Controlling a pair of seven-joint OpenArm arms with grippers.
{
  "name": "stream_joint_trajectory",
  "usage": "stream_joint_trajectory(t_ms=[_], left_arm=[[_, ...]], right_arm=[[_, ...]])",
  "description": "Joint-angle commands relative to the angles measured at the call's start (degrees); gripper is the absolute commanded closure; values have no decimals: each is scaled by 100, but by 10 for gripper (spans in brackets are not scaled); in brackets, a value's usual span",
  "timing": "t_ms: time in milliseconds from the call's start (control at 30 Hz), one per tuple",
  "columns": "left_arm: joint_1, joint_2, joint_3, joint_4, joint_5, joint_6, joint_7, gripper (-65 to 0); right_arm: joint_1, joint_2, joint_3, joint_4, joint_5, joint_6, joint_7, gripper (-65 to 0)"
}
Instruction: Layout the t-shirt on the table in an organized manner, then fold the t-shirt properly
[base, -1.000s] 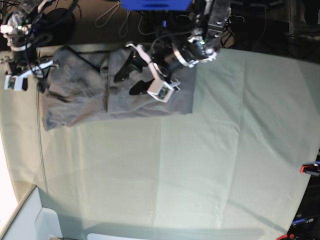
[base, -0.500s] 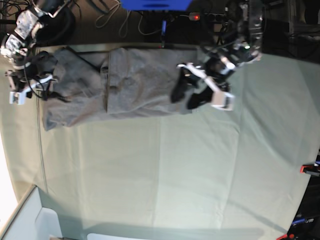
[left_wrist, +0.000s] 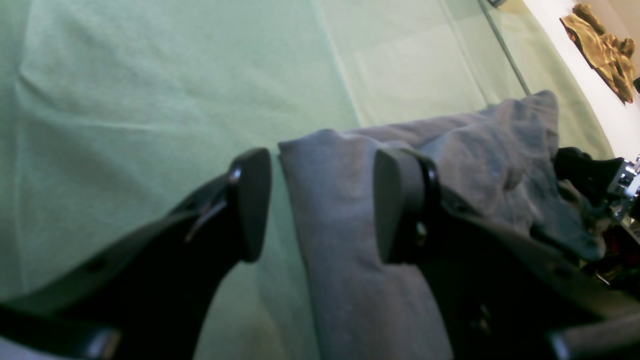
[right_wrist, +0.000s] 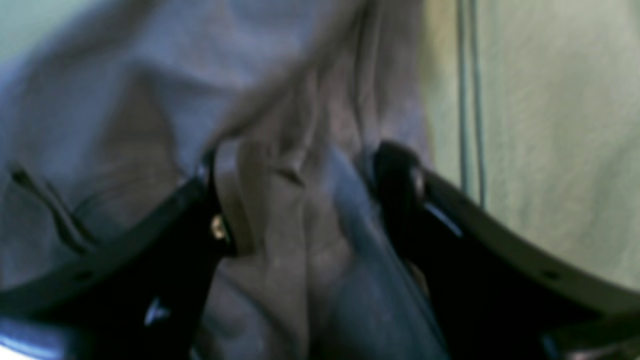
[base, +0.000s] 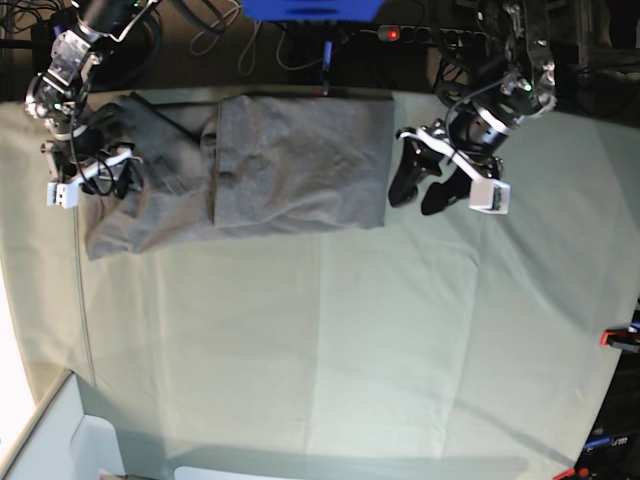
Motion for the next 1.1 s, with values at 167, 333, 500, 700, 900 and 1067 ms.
stream_joint_trajectory(t_ms=[167, 333, 500, 700, 900, 1067], left_arm=[[88, -11, -8, 119, -110, -80, -134, -324], [88, -11, -8, 119, -110, -80, -134, -324], [97, -11, -8, 128, -110, -80, -134, -324], [202, -11, -8, 137, -110, -80, -134, -324], [211, -11, -8, 216, -110, -80, -134, -324], [211, -11, -17, 216, -110, -80, -134, -324]], right_arm=[[63, 175, 8, -46, -47, 34, -46, -355], [19, 175, -36, -319, -47, 34, -55, -355], [-7, 166, -45, -670, -38, 34, -55, -345], [-7, 122, -54, -679, -38, 34, -90, -94], [-122, 122, -36, -521, -20, 34, -55, 0], [-192, -63, 52, 288, -12, 34, -99, 0]])
